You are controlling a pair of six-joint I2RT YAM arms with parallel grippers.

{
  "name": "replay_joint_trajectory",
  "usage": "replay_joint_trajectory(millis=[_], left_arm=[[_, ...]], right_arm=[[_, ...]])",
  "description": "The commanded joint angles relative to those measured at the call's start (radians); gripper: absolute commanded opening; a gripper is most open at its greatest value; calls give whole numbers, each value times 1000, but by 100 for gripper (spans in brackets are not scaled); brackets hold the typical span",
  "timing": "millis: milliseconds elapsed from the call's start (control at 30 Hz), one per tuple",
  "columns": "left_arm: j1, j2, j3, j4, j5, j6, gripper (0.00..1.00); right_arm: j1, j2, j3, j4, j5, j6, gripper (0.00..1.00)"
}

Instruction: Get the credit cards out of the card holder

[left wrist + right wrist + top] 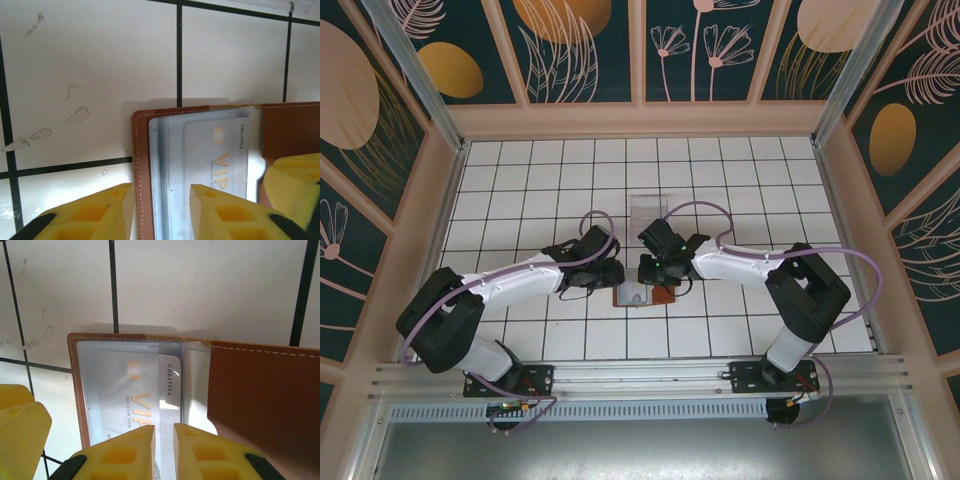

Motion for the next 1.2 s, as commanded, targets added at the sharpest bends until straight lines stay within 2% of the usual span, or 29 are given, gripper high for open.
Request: replay_joint_trajectory(millis=[0, 200, 533, 1167], left_arm=[[-3, 25, 27, -9, 28, 7, 37], [-7, 76, 16, 21, 49, 17, 35], [-6, 119, -28, 33, 36, 26, 25], [-7, 150, -34, 23, 41, 27, 22]], right_arm=[[-7, -29, -14, 28, -18, 22, 18], [-22, -34, -53, 75, -56, 37, 18], [-58, -39, -140, 220, -150, 44, 20], [-100, -14, -267, 433, -277, 83, 21]])
